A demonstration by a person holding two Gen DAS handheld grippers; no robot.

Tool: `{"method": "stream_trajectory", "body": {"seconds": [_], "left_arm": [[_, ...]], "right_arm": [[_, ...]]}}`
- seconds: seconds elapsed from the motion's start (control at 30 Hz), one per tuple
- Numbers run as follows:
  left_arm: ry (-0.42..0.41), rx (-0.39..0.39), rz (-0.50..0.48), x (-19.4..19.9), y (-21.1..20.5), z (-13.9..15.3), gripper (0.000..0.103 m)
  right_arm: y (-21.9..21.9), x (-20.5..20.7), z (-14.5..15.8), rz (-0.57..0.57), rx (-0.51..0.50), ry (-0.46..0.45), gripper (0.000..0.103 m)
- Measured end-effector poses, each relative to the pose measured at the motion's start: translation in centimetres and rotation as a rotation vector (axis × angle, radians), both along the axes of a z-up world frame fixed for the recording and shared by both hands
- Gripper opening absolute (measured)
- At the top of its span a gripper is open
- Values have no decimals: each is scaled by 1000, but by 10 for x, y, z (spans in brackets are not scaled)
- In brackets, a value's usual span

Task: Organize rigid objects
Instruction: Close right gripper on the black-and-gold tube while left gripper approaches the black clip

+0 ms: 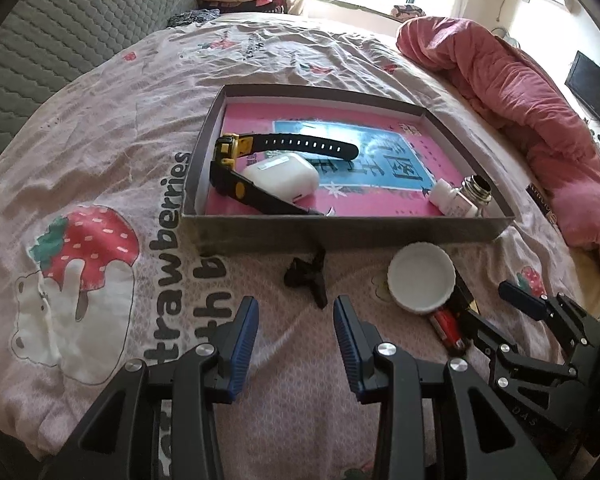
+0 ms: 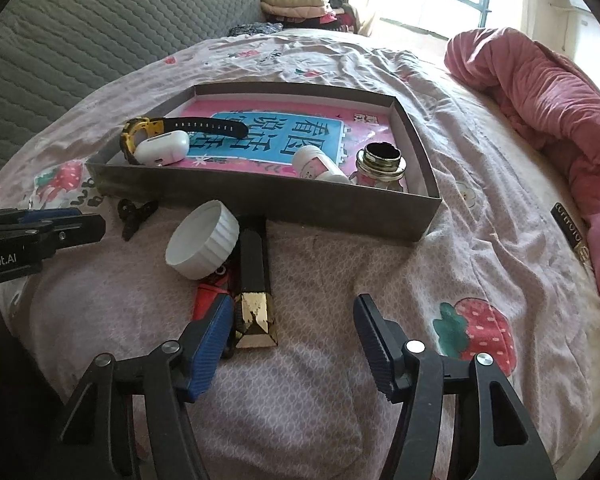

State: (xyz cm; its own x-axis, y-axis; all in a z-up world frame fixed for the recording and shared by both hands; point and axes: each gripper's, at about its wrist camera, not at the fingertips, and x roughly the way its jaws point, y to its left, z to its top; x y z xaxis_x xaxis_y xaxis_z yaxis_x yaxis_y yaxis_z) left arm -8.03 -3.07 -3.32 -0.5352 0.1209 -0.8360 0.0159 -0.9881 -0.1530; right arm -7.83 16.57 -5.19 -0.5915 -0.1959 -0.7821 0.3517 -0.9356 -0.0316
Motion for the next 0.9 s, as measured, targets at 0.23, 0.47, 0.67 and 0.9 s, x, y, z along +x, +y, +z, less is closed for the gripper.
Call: {"method": "stream_trajectory", "body": {"seconds": [0.23, 0.47, 0.67, 0.9], "left_arm": [[-12, 10, -16, -6, 4, -7, 39], [-14, 32, -13, -11, 4, -10, 39], [-20, 37, -6, -17, 0, -15, 39], [-23, 42, 2, -24, -2, -20, 39]], "right_arm": [[-6, -8, -3, 10, 5, 13, 62], [-9, -14, -6, 12, 26, 30, 62], [-7, -18, -12, 14, 40, 11, 62], [-11, -20, -15, 42, 40, 15, 49]]}}
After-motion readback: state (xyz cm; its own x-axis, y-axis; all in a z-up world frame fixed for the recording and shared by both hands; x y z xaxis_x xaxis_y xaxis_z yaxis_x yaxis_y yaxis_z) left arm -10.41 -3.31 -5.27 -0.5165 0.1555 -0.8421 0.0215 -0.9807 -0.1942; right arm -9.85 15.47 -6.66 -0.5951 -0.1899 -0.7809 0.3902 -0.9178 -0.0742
